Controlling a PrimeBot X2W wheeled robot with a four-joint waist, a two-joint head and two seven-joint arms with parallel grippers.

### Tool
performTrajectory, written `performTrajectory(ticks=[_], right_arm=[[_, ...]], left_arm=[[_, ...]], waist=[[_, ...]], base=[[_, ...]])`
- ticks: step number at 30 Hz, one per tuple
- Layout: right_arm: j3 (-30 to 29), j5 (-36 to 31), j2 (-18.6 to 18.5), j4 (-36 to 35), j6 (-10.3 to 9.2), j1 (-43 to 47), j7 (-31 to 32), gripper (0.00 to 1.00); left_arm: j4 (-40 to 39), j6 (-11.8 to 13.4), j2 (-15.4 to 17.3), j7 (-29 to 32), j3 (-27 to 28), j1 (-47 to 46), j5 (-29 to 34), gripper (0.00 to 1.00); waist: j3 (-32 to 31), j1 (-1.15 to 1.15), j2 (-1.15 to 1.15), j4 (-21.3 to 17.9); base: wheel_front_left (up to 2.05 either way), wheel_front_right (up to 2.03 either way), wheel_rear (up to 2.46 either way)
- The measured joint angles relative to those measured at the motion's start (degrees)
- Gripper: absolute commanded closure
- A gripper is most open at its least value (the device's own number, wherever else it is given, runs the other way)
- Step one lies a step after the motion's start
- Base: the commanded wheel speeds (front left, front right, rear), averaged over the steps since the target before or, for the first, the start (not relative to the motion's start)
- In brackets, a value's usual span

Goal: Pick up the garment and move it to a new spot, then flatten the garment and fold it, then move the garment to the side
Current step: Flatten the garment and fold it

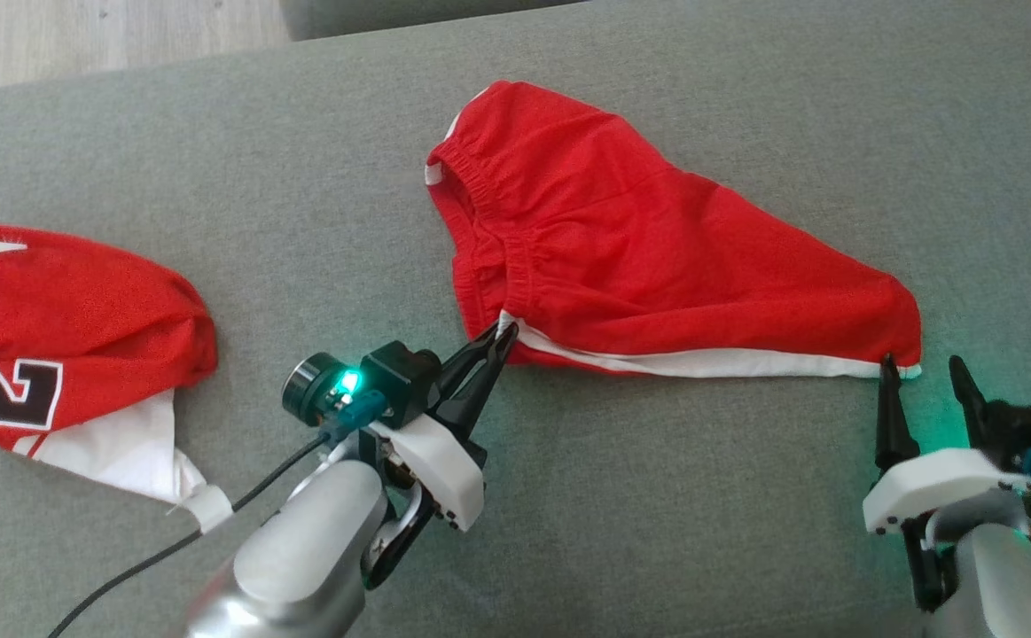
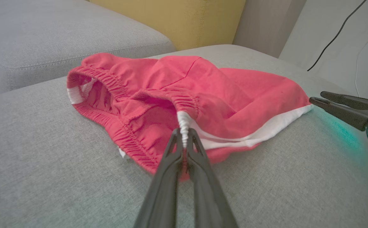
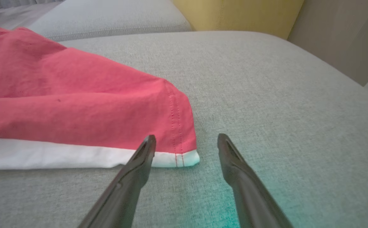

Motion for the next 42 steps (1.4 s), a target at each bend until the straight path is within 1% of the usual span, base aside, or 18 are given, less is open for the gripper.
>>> performTrajectory(ticks=[7,15,16,17,18,19,20,23,30,32,38,42], right_arm=[[-2.1,-3.2,0.0,4.6,0.00,-2.7,3.4,0.00],[-1.2,-4.4,0.0,6.6,0.00,-4.5,3.9,0.00],[-0.9,-4.4,-0.1,6.7,0.00,-4.5,3.9,0.07],[-0.6,-4.3,-0.1,6.9,0.00,-4.5,4.0,0.27],[-0.1,-4.2,-0.1,7.0,0.00,-4.6,4.2,0.38],[0.4,-3.9,-0.1,7.2,0.00,-4.7,4.4,0.61],[1.0,-3.5,-0.1,7.3,0.00,-4.8,4.6,1.00],[2.5,-3.0,-0.1,7.4,0.00,-4.9,4.8,1.00],[3.1,-2.0,-0.1,6.4,0.00,-4.4,4.7,1.00],[3.8,0.0,0.0,5.2,0.00,-4.1,4.3,1.00],[7.2,5.0,0.0,-1.6,0.00,-4.6,4.1,1.00],[10.5,6.8,0.0,-6.8,0.00,-7.0,6.0,1.00]], left_arm=[[-0.6,0.6,0.0,-0.1,-0.1,0.0,0.0,1.00],[-0.9,0.6,0.2,-0.1,-0.4,0.0,-0.5,1.00],[-0.9,0.6,0.2,-0.1,-0.4,0.0,-0.5,1.00],[-0.9,0.6,0.3,-0.1,-0.4,0.0,-0.5,1.00],[-0.9,0.6,0.3,-0.1,-0.4,0.0,-0.5,1.00],[-0.9,0.6,0.3,-0.1,-0.4,0.0,-0.5,1.00],[-0.9,0.6,0.4,-0.1,-0.5,0.0,-0.5,1.00],[-0.9,1.1,0.5,-0.1,-0.6,0.0,-0.5,1.00],[-0.9,1.2,0.9,-0.7,-0.6,0.0,-1.1,1.00],[-1.3,1.6,1.3,-1.0,-0.4,0.0,-1.2,1.00],[-4.2,1.5,3.1,0.1,1.1,-1.2,-3.5,1.00],[-6.0,0.7,5.4,2.5,2.7,-6.3,-3.5,1.00]], waist=[[0.3,0.00,0.00,0.5],[0.4,0.00,0.00,0.3],[0.4,0.00,0.00,0.2],[0.3,0.00,0.00,0.2],[0.3,0.00,0.00,0.1],[0.3,0.00,0.00,0.1],[0.2,0.00,0.00,0.0],[0.1,0.00,0.00,0.0],[-1.1,0.00,0.00,0.0],[-1.8,0.00,0.00,0.0],[-4.0,0.00,0.00,0.1],[-6.0,0.00,0.00,0.2]], base=[[0.00,0.00,0.00],[0.00,0.00,0.00],[0.00,0.00,0.00],[0.00,0.00,0.00],[0.00,0.00,0.00],[0.00,0.00,0.00],[0.00,0.00,0.00],[0.00,0.00,0.00],[0.00,0.00,0.00],[0.00,0.00,0.00],[0.00,0.00,0.00],[0.00,0.00,0.00]])
